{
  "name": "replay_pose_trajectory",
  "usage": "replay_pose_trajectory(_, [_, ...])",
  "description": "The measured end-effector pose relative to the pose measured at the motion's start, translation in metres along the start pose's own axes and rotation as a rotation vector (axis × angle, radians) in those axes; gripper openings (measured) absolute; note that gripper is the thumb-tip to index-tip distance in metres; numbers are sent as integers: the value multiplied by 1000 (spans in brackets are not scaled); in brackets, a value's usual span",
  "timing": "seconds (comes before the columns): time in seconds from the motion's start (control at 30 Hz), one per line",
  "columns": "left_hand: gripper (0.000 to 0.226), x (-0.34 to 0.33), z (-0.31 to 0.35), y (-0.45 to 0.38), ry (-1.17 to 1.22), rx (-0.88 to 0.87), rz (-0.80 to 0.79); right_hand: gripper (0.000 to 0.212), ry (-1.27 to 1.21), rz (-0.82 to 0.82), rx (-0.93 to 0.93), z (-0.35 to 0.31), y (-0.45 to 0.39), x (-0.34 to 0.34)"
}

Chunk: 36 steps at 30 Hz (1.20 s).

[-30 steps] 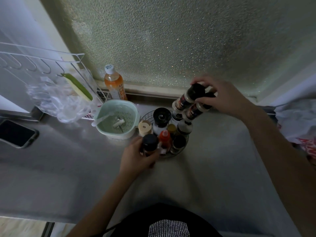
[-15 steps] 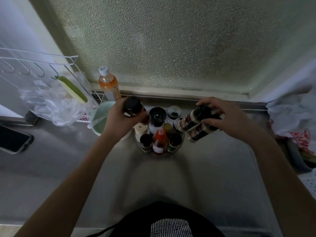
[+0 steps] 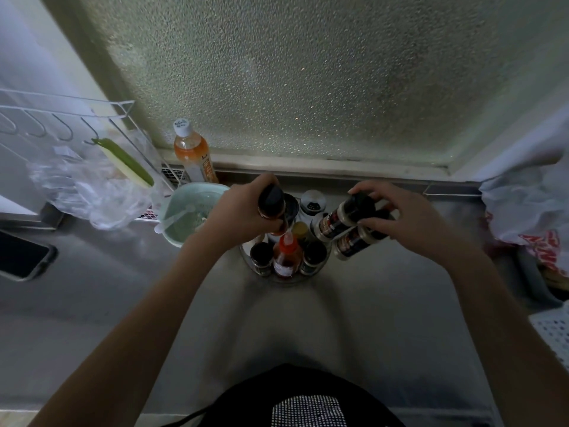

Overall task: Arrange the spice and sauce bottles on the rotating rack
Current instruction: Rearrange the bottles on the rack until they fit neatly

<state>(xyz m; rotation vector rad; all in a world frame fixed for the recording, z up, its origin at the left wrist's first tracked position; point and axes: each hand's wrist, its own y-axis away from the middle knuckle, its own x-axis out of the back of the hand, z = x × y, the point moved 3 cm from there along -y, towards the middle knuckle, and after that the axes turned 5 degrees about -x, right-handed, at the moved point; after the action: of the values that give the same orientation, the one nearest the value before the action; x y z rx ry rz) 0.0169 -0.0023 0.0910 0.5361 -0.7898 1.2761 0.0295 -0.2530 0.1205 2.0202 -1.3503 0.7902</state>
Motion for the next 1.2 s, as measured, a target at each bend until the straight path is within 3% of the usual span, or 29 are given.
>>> replay_pose_trajectory(0.37, [44,6,-4,-10,-86,44,-247,45,-12,-10,12,0,-1,-3])
replay_pose_trajectory(0.57, [48,-15,4,-18,-281,-101,-249,44,-35,-27,5,-1,1,-4])
replay_pose_trajectory(0.73, [42,-16,-5,-20,-227,-8,-352,44,-33,-19,3,-1,3,-2])
replay_pose_trajectory(1.0, [63,-42,-15,-8,-625,-68,-377,44,-44,-26,7,-1,2,-5])
replay_pose_trajectory(1.2, [62,-46,-22,-6,-526,-88,-375,44,-59,-34,-5,4,2,-9])
